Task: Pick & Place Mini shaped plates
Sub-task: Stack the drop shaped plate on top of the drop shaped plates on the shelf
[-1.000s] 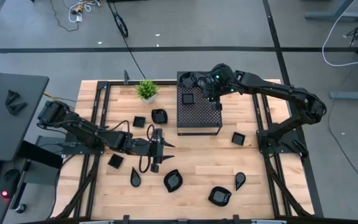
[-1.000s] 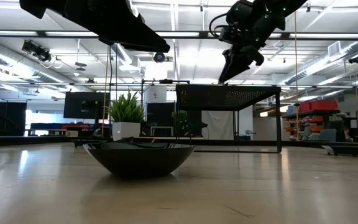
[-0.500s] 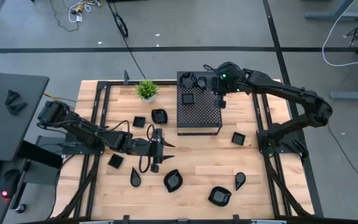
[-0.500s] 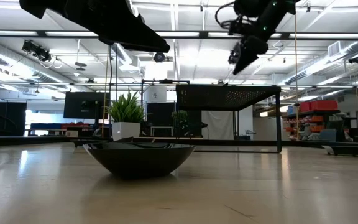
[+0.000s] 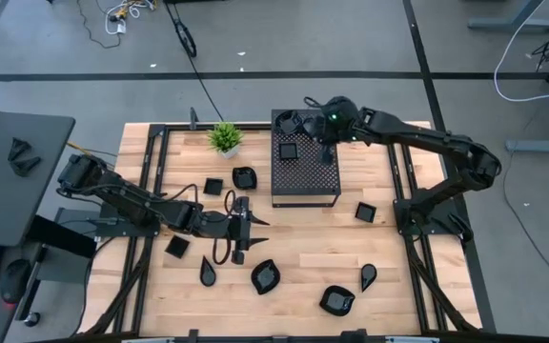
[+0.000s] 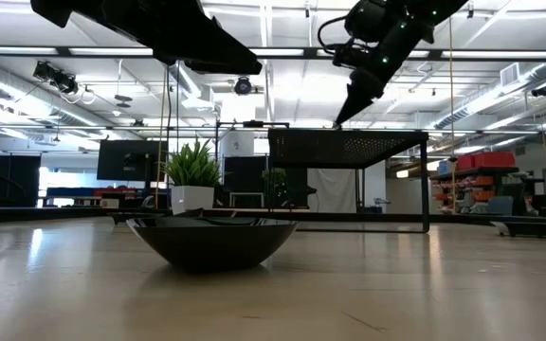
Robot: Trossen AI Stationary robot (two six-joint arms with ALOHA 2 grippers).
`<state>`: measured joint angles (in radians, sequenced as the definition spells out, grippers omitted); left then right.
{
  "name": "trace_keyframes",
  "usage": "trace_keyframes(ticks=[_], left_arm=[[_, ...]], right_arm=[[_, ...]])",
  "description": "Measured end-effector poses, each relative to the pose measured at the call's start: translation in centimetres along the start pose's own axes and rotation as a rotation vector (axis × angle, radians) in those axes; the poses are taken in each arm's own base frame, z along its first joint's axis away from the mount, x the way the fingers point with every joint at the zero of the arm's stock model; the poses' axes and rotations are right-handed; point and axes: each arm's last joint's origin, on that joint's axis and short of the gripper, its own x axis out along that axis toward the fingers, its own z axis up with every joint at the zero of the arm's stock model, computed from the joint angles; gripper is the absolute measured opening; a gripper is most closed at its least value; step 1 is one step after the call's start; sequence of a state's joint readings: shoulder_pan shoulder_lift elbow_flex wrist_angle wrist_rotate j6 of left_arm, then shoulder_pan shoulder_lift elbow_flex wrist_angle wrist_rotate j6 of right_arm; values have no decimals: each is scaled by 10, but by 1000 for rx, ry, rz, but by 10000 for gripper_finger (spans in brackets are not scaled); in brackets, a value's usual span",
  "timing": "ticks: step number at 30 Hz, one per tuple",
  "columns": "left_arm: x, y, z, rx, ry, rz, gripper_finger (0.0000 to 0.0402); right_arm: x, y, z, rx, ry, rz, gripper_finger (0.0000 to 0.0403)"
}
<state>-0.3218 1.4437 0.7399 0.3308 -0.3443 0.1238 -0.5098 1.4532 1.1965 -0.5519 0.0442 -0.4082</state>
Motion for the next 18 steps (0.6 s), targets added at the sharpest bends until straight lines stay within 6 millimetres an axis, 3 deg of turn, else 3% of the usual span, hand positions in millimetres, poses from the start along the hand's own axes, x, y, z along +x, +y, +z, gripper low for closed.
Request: trace_keyframes(ticks=[7, 13, 18], left_arm=[[0, 0, 0, 0, 0, 0, 193], [0, 0, 0, 1, 0, 0, 193], [0, 0, 0, 3, -1, 0, 193]], right_arm=[[0, 2, 1, -11, -31, 76, 7], [-3, -2, -2, 106, 31, -80, 4], [0, -1, -5, 139, 49, -11, 5]])
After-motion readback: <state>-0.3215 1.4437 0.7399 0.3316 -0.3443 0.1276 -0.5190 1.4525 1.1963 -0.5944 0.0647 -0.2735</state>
